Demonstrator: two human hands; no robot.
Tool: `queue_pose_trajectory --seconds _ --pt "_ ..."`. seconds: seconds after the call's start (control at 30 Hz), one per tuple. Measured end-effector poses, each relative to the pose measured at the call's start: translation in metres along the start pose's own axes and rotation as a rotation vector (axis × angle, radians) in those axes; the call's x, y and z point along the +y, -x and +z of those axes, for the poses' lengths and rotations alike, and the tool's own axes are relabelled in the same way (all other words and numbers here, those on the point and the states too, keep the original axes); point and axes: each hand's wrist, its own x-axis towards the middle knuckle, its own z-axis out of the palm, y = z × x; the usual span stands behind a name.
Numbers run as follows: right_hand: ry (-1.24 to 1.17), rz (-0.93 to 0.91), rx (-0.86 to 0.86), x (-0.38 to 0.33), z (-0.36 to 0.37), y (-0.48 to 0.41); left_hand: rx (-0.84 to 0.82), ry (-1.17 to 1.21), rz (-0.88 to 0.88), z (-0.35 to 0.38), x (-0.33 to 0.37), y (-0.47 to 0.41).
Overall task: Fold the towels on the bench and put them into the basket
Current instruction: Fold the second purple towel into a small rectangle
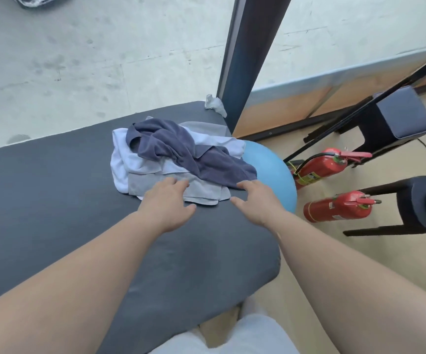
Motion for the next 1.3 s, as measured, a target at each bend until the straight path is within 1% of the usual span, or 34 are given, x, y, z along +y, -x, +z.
queue_pose_trajectory --seconds 0.17,0.33,0.53,0.6,0.67,0.73,0.8,0.87,1.0,1.03,1.1,1.13,1.23,1.3 --pt "0.015 -0.03 -0.057 0.013 -0.006 -0.072 0.02 -0.08 -0.017 0.01 0.025 -0.059" --pt "0.043 -0.072 -0.118 0.028 0.0 -0.118 -0.012 -0.198 -0.01 0.019 0.039 -0.106" --pt "0.083 -0.122 -0.232 0.038 0.009 -0.135 -0.11 -0.289 -0.039 0.026 0.034 -0.143" --pt "0.111 -0.162 -0.229 0.04 0.009 -0.137 -0.135 -0.319 -0.061 0.029 0.032 -0.148" --pt "0.123 -0.175 -0.247 0.038 0.007 -0.14 -0.138 -0.363 -0.076 0.032 0.03 -0.152" --pt "0.138 -0.178 -0.32 0.035 0.004 -0.145 -0.119 -0.413 -0.066 0.032 0.028 -0.154" --pt "0.149 -0.215 -0.353 0.034 0.005 -0.147 -0.076 -0.454 -0.044 0.03 0.029 -0.151" --pt "0.114 -0.244 -0.273 0.039 0.004 -0.142 -0.007 -0.412 -0.039 0.027 0.033 -0.142" --pt "-0.014 -0.239 -0.063 0.045 -0.015 -0.113 0.227 -0.123 -0.064 0.023 0.036 -0.109" --pt "-0.018 -0.234 -0.041 0.045 -0.021 -0.105 0.303 -0.054 -0.074 0.023 0.036 -0.097" --pt "-0.009 -0.233 -0.056 0.047 -0.035 -0.084 0.467 0.092 -0.099 0.02 0.04 -0.066" --pt "-0.026 -0.246 -0.072 0.05 -0.042 -0.073 0.514 0.153 -0.115 0.019 0.043 -0.05" --pt "-0.103 -0.326 -0.089 0.06 -0.056 -0.04 0.524 0.23 -0.171 0.02 0.045 -0.005" --pt "-0.088 -0.405 -0.077 0.064 -0.061 -0.02 0.538 0.204 -0.172 0.022 0.042 0.021"
